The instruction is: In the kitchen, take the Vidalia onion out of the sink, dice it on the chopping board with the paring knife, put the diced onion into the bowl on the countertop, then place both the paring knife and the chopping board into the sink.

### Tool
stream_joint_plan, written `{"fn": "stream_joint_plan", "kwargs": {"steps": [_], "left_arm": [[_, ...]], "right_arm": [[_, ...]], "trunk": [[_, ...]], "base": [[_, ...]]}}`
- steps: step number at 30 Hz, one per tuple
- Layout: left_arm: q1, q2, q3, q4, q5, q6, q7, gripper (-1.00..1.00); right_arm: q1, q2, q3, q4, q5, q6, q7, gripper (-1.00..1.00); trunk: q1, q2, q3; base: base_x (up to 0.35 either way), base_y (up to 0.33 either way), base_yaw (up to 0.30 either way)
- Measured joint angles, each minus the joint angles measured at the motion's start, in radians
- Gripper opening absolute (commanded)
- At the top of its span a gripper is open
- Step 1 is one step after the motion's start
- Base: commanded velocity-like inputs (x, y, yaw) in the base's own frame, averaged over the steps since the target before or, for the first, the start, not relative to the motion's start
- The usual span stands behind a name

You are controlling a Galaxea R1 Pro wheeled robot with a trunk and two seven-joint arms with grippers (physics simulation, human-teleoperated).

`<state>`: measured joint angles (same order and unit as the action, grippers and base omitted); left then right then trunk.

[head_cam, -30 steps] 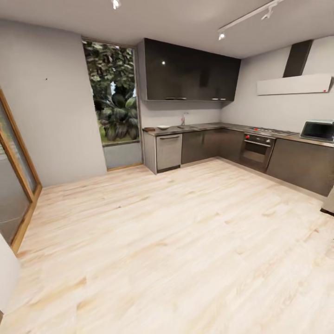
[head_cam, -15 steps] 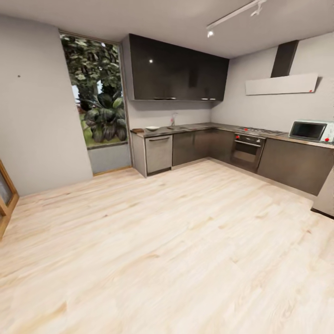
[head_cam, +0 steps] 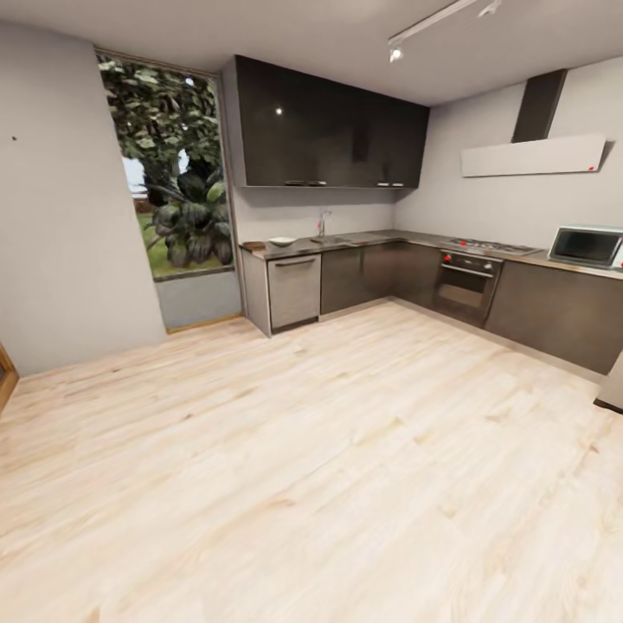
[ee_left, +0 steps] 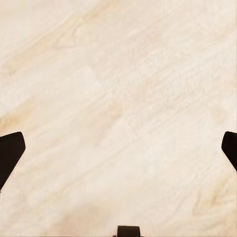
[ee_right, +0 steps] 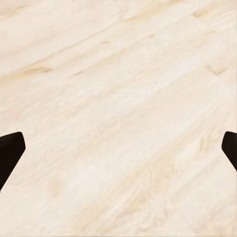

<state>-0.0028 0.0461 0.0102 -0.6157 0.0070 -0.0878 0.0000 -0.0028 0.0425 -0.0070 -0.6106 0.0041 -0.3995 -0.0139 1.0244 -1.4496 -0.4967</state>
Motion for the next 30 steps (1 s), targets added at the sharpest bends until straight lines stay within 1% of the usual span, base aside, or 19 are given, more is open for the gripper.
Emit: {"fn": "stream_joint_plan", "kwargs": {"steps": [30], "left_arm": [[0.000,0.000,0.000,0.000,0.000,0.000,0.000,1.00]], "right_arm": [[0.000,0.000,0.000,0.000,0.000,0.000,0.000,1.00]], "trunk": [[0.000,0.000,0.000]], "base": [[0.345,0.000,0.000]]}}
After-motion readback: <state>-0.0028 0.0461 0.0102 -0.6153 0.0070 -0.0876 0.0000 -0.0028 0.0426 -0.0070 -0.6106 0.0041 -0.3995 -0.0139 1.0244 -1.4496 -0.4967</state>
